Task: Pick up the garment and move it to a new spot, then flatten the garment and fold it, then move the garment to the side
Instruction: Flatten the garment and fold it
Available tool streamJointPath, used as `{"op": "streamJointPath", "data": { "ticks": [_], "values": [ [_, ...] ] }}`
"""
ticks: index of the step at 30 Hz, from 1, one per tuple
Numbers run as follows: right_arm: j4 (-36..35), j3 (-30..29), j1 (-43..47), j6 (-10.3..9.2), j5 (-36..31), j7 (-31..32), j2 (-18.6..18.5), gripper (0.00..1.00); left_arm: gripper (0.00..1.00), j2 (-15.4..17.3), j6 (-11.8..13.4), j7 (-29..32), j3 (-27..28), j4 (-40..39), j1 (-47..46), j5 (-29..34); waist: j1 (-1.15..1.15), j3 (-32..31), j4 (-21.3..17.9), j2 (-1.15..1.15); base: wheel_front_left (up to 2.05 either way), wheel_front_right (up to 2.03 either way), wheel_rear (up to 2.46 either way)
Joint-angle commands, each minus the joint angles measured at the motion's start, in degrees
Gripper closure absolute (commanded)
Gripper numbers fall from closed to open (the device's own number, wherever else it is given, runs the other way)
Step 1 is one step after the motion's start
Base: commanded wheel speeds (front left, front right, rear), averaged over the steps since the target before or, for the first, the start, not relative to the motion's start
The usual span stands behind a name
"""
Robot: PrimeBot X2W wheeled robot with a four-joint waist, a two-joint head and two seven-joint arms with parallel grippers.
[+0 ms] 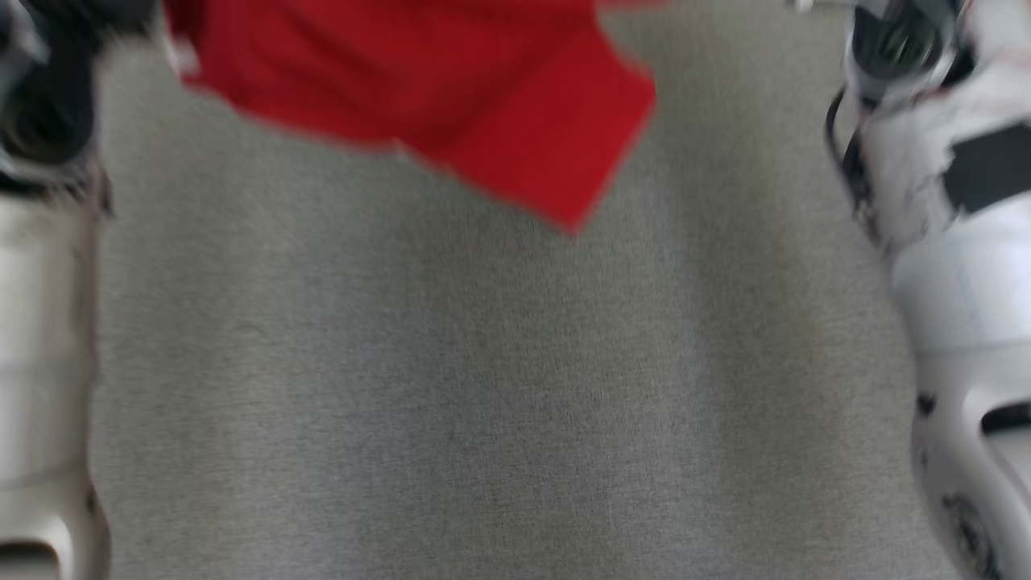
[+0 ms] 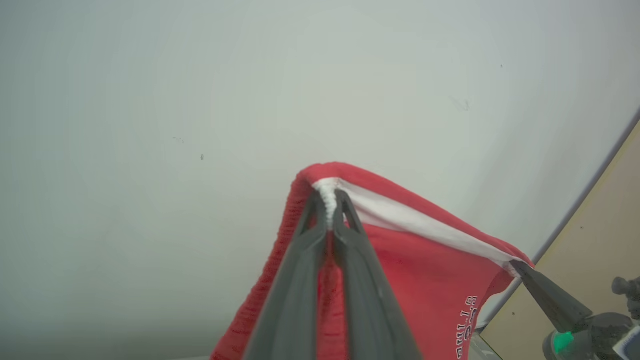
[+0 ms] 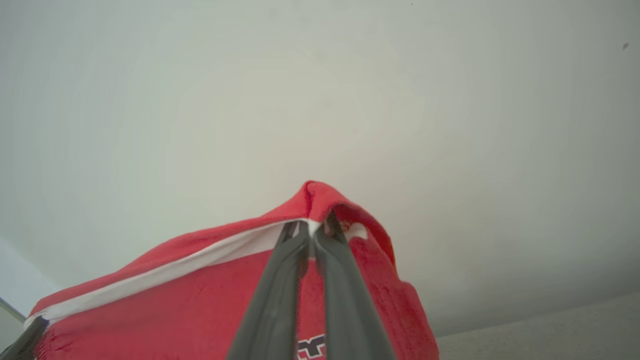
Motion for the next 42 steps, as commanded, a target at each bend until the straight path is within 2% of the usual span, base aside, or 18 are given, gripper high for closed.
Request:
{"op": "streamJointPath", "data": {
  "ticks": [1,7,11,14,20,25,32,37,42],
  "values": [
    [0.6,-0.7,-2.7,-0.15,-1.1,-1.7,0.0,1.0,1.0,0.5,0.1,-1.6,1.1,0.6,-3.0,0.5,-0.01,8.5,-2.3,-0.01,0.0,0.0,0.0],
    [1.8,-2.9,-14.0,-0.17,-4.2,-11.5,0.4,1.0,1.0,0.2,-0.8,-9.6,4.3,3.2,-14.0,1.1,-0.01,13.3,-2.0,-0.01,0.0,0.0,0.0],
    [2.6,-2.5,-18.0,-0.2,-6.0,-16.5,-0.1,1.0,1.0,-0.8,-1.8,-14.8,5.7,5.1,-18.0,0.6,-0.01,14.6,-1.7,-0.01,0.0,0.0,0.0],
    [3.9,-0.6,-18.0,-0.19,-7.3,-17.4,0.1,1.0,1.0,-1.3,-3.0,-17.2,5.1,7.0,-17.8,0.5,-0.01,15.1,-1.5,-0.01,0.0,0.0,0.0],
    [6.9,5.1,-13.2,-0.17,-8.1,-17.6,-0.5,1.0,1.0,-2.5,-4.7,-22.0,2.5,10.6,-10.7,-0.9,-0.01,15.2,-1.7,-0.01,0.0,0.0,0.0],
    [4.5,13.0,-5.3,-0.16,-4.1,-12.1,-3.3,1.0,1.0,-2.8,-4.9,-23.7,-2.1,10.3,-1.0,-4.7,-0.01,12.4,-1.4,-0.01,0.0,0.0,0.0],
    [-5.1,20.7,7.5,-0.16,2.4,-2.5,-12.7,1.0,1.0,0.2,-4.9,-24.8,-8.2,6.2,13.4,-6.7,-0.01,5.4,-0.2,-0.01,0.0,0.0,0.0],
    [-11.9,22.3,18.7,-0.16,6.2,5.4,-18.9,1.0,1.0,1.0,-4.9,-25.0,-10.5,3.8,24.6,-6.3,-0.01,-0.3,0.4,-0.01,0.0,0.0,0.0],
    [-18.8,21.8,29.6,-0.17,6.5,11.5,-23.6,1.0,1.0,0.3,-4.9,-25.0,-11.2,1.6,35.0,-5.1,-0.01,-4.9,0.6,-0.01,0.0,0.0,0.0]
  ]
}}
